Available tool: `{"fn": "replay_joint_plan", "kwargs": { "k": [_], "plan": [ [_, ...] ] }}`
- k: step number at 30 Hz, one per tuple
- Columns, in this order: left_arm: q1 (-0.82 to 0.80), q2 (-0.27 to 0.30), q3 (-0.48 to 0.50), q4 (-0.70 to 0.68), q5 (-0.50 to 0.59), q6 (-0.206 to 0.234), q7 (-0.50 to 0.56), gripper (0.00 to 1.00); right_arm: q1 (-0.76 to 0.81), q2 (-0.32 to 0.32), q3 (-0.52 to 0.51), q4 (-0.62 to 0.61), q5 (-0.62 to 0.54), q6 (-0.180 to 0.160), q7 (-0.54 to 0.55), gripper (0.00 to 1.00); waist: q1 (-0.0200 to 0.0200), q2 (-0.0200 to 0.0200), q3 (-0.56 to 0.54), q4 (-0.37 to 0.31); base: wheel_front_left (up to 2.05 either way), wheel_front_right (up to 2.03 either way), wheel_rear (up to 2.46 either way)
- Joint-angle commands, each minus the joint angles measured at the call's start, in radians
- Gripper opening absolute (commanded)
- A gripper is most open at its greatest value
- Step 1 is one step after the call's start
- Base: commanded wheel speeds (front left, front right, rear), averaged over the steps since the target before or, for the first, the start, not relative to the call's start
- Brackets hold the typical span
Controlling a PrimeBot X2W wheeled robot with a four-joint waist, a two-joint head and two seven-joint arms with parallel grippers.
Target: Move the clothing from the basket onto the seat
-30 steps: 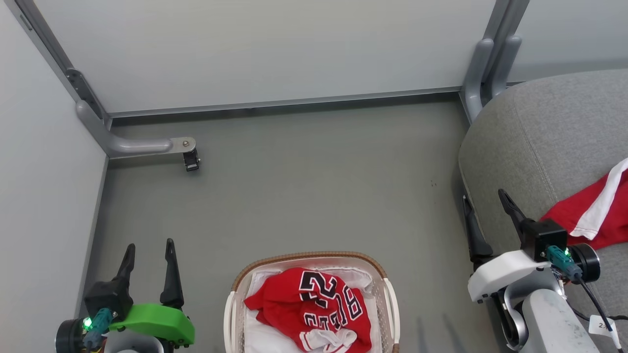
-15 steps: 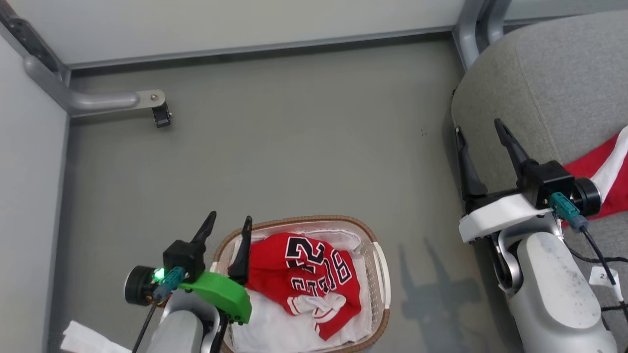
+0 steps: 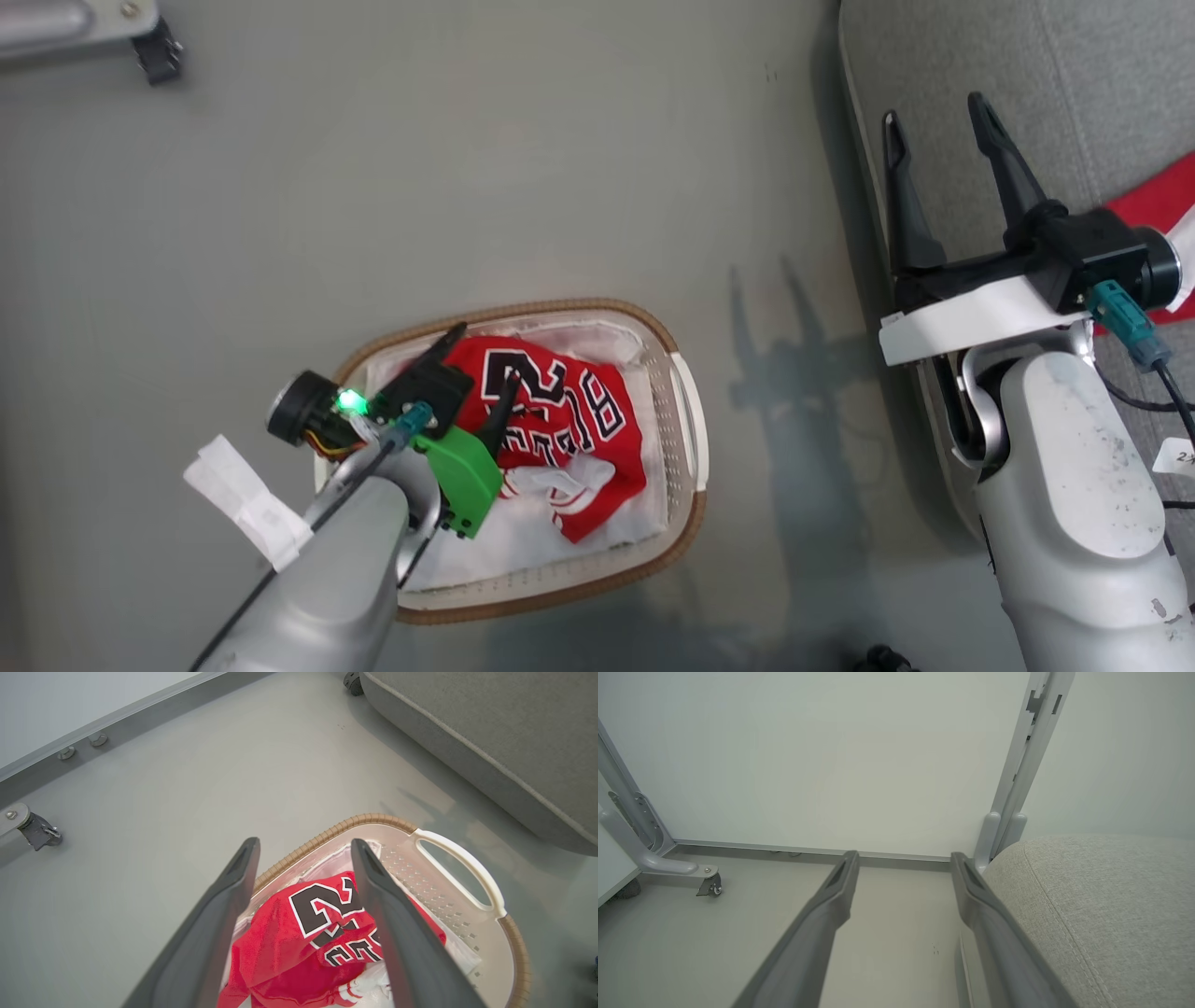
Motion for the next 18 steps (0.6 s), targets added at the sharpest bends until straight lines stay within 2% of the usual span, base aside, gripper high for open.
{"fn": "replay_joint_plan", "kwargs": {
  "k": [1,8,18],
  "plan": [
    [-0.036,0.011,-0.010,0.021,-0.009,-0.003,-0.001,1.00,-0.019,-0.002,0.001,-0.011,0.009,-0.001,-0.002,1.00,-0.0001,0.0000,0.136,-0.069,0.00,0.00,0.00],
    [-0.142,0.024,-0.081,0.155,-0.030,-0.003,-0.001,1.00,-0.046,-0.002,0.001,-0.032,0.030,-0.001,-0.002,1.00,-0.0001,0.0000,0.241,-0.089,0.00,0.00,0.00],
    [-0.247,-0.016,-0.079,0.351,-0.078,0.001,-0.001,1.00,-0.056,-0.002,-0.020,-0.057,0.006,-0.001,-0.002,1.00,-0.0001,0.0000,0.345,-0.077,0.00,0.00,0.00]
  ]
}}
